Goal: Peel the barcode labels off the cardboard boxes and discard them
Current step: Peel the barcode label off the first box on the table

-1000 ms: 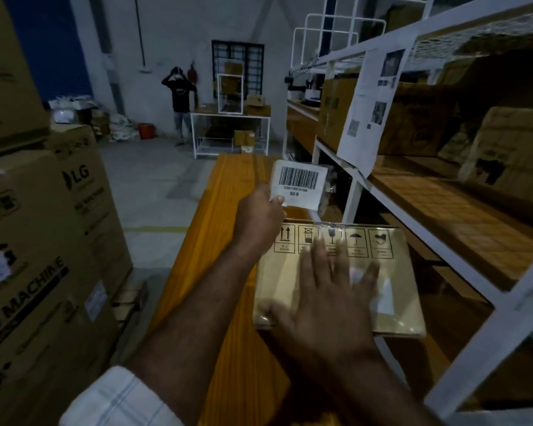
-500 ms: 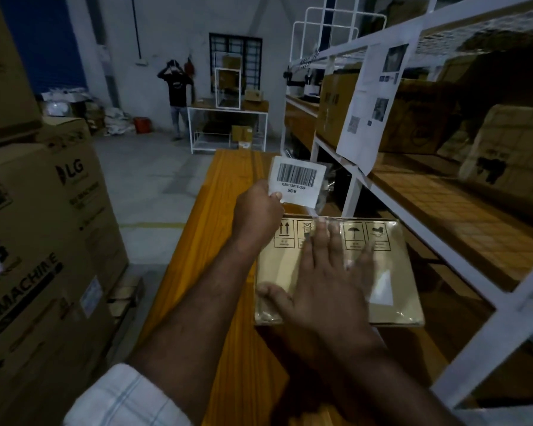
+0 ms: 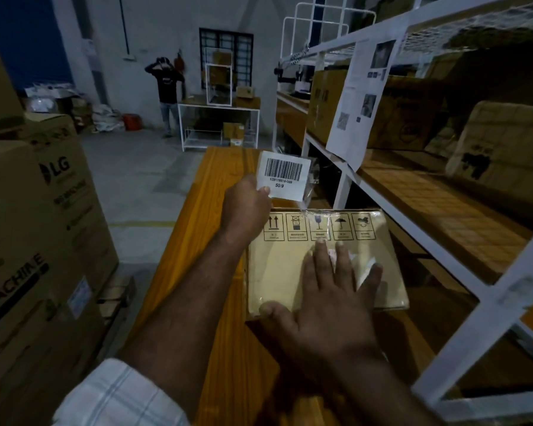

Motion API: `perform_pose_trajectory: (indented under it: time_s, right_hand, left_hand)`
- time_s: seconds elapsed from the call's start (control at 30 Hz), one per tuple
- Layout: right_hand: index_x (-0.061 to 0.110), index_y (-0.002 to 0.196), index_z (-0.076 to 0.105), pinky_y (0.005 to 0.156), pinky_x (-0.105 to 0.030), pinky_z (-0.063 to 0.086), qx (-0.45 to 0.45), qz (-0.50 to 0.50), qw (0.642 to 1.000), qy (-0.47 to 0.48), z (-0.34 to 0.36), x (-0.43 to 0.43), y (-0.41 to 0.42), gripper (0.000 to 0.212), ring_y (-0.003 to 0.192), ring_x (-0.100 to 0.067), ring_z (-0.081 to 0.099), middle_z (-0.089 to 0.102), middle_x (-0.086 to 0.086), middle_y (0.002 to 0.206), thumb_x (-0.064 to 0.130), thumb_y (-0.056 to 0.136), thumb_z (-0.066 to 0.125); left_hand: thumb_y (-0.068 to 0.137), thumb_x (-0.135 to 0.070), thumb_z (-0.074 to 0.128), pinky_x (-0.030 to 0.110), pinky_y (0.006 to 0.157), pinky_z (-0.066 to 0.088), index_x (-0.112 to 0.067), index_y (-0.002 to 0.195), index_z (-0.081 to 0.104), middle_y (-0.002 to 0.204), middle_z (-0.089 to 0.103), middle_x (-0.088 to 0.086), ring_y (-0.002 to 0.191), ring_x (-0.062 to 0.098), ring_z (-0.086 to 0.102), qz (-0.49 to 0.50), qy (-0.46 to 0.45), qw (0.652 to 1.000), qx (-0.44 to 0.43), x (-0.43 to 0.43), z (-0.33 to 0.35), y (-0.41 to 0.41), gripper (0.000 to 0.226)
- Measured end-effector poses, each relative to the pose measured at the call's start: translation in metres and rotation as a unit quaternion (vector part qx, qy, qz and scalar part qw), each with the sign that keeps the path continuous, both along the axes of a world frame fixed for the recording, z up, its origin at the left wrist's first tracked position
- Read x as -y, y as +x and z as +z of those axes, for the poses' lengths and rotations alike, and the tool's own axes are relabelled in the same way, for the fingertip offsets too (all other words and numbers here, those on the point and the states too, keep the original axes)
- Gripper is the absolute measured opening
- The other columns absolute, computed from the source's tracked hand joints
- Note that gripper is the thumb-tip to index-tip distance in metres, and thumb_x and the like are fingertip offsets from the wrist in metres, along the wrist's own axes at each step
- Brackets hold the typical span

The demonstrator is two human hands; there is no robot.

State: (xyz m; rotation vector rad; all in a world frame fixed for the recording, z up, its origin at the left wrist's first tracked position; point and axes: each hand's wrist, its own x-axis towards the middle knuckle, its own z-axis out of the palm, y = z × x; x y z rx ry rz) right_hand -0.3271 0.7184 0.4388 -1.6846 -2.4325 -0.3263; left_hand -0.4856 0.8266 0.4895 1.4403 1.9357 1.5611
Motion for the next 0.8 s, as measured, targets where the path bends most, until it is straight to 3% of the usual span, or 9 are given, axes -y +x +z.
perform_pose_trajectory:
  time_s: [0.07, 0.1, 0.2, 0.37, 0.47, 0.57, 0.7, 0.8]
  right_hand:
    - [0.004, 0.153, 0.009, 0.107, -0.071, -0.011, 0.027, 0.010, 1.000, 0.012, 0.007, -0.007, -0.005, 0.120, 0.146, -0.034, -0.020, -0.008, -0.014, 0.162, 0.086, 0.070, -0.019]
    - [0.003, 0.152, 0.009, 0.107, -0.070, -0.011, 0.020, 0.022, 0.999, 0.015, 0.009, -0.007, -0.009, 0.120, 0.146, -0.032, -0.022, -0.009, -0.015, 0.161, 0.086, 0.071, -0.017]
    - [-0.003, 0.147, 0.027, 0.109, -0.072, -0.002, -0.028, 0.066, 0.997, 0.010, 0.005, -0.004, -0.026, 0.115, 0.149, -0.034, -0.002, 0.010, -0.020, 0.160, 0.085, 0.080, -0.002]
    - [0.003, 0.144, 0.040, 0.107, -0.074, 0.011, -0.040, 0.189, 0.981, 0.017, -0.016, 0.017, -0.048, 0.089, 0.148, -0.030, 0.017, 0.028, -0.016, 0.156, 0.072, 0.092, 0.018]
    - [0.002, 0.136, 0.052, 0.104, -0.075, 0.018, -0.036, 0.201, 0.979, 0.024, -0.031, 0.027, -0.038, 0.097, 0.143, -0.030, 0.032, 0.040, -0.015, 0.150, 0.080, 0.086, 0.022]
    - [0.004, 0.138, 0.051, 0.105, -0.075, 0.017, -0.035, 0.176, 0.983, 0.047, -0.032, 0.021, -0.032, 0.100, 0.144, -0.030, 0.029, 0.038, -0.012, 0.152, 0.083, 0.084, 0.020]
    - [0.005, 0.149, 0.029, 0.110, -0.071, 0.004, -0.016, 0.128, 0.991, 0.047, -0.005, 0.000, -0.042, 0.104, 0.150, -0.030, 0.007, 0.019, -0.013, 0.159, 0.082, 0.084, 0.005]
    - [0.004, 0.149, 0.026, 0.110, -0.070, 0.006, -0.016, 0.147, 0.987, 0.056, -0.013, -0.001, -0.039, 0.090, 0.150, -0.030, 0.007, 0.016, -0.015, 0.160, 0.072, 0.092, 0.014]
  left_hand:
    - [0.101, -0.025, 0.052, 0.014, 0.047, 0.039, -0.016, 0.116, 0.060, 0.101, 0.069, 0.001, 0.074, 0.006, 0.062, -0.002, 0.001, 1.000, 0.001, 0.002, -0.001, -0.001, 0.019]
    - [0.101, -0.025, 0.052, 0.016, 0.047, 0.040, -0.016, 0.115, 0.060, 0.100, 0.070, 0.002, 0.075, 0.008, 0.063, -0.003, 0.002, 1.000, 0.001, 0.002, -0.001, -0.001, 0.019]
    - [0.100, -0.024, 0.053, 0.020, 0.051, 0.041, -0.015, 0.113, 0.062, 0.098, 0.072, 0.005, 0.081, 0.016, 0.067, -0.004, 0.006, 1.000, 0.002, 0.003, -0.004, -0.001, 0.018]
    - [0.100, -0.023, 0.052, 0.009, 0.044, 0.035, -0.014, 0.110, 0.060, 0.096, 0.071, 0.002, 0.073, 0.004, 0.059, -0.002, 0.012, 1.000, -0.020, 0.014, -0.005, -0.009, 0.015]
    - [0.100, -0.021, 0.053, 0.003, 0.042, 0.035, -0.016, 0.102, 0.058, 0.093, 0.070, 0.003, 0.070, 0.001, 0.056, 0.005, 0.019, 1.000, -0.004, 0.019, -0.004, -0.020, 0.008]
    - [0.100, -0.023, 0.054, 0.010, 0.045, 0.036, -0.022, 0.097, 0.057, 0.088, 0.070, -0.001, 0.074, 0.007, 0.063, -0.014, 0.023, 1.000, 0.004, 0.019, -0.005, -0.019, 0.005]
    - [0.100, -0.024, 0.054, 0.015, 0.054, 0.037, -0.022, 0.105, 0.060, 0.093, 0.072, 0.000, 0.076, 0.005, 0.064, -0.038, 0.015, 0.999, -0.008, 0.017, -0.007, -0.008, 0.008]
    - [0.101, -0.025, 0.053, 0.015, 0.053, 0.038, -0.017, 0.113, 0.061, 0.098, 0.072, 0.002, 0.085, 0.013, 0.067, -0.015, 0.017, 1.000, -0.001, 0.016, -0.009, -0.009, 0.016]
